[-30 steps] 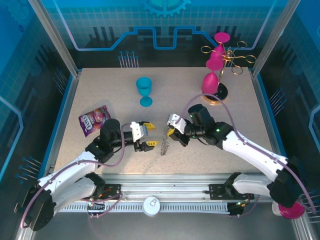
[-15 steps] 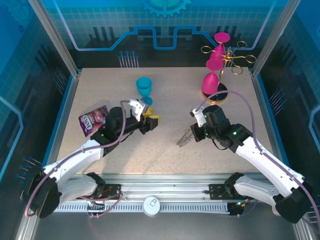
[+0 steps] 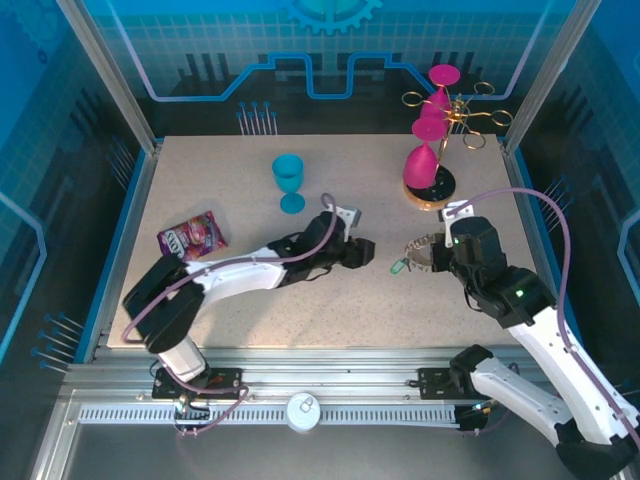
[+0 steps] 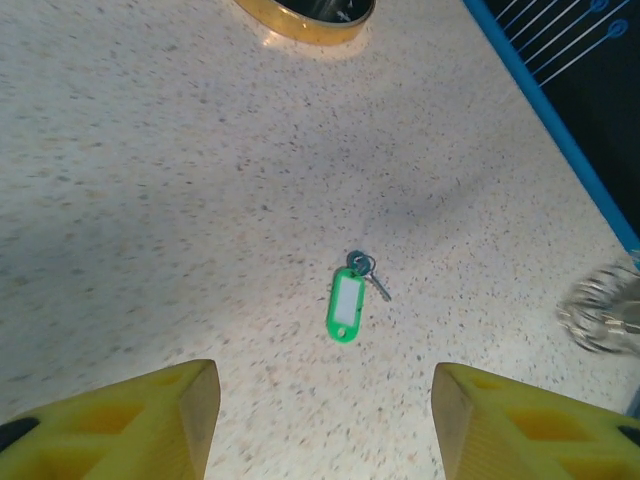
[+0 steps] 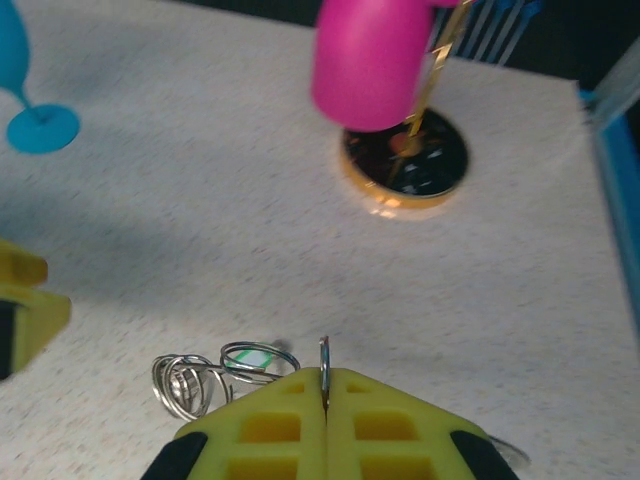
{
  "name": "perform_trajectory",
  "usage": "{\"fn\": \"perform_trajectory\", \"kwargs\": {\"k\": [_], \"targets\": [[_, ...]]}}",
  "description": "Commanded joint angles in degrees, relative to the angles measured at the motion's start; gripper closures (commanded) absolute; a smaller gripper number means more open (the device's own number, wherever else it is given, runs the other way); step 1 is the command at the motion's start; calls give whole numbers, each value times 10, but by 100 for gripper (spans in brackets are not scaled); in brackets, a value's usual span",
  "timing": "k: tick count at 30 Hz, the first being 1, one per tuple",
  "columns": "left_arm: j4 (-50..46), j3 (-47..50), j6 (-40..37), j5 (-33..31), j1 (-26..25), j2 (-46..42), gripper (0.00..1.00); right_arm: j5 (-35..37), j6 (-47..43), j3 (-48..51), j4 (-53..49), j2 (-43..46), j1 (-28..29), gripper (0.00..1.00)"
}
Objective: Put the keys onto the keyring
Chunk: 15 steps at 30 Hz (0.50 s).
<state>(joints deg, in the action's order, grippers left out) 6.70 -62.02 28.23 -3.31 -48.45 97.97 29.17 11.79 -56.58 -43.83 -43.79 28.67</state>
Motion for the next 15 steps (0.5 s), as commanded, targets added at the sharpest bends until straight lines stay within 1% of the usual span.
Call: {"fn": "perform_trajectory", "kwargs": {"k": [1,4,10,15], "targets": [[-64,-73,24,-27,-25,54,41,94,-4,-30,-11,17,-10,100],[-121,-155,25,-21,-38,117,41,112,-6,-34,-14,28,-12,100],[-213,-305,1,-21,-63,223,44,116,-7,-34,-16,47,-15,100],[-281,-411,-48,-31,-74,302,48,112,-14,-39,-19,57,-16,100]]}}
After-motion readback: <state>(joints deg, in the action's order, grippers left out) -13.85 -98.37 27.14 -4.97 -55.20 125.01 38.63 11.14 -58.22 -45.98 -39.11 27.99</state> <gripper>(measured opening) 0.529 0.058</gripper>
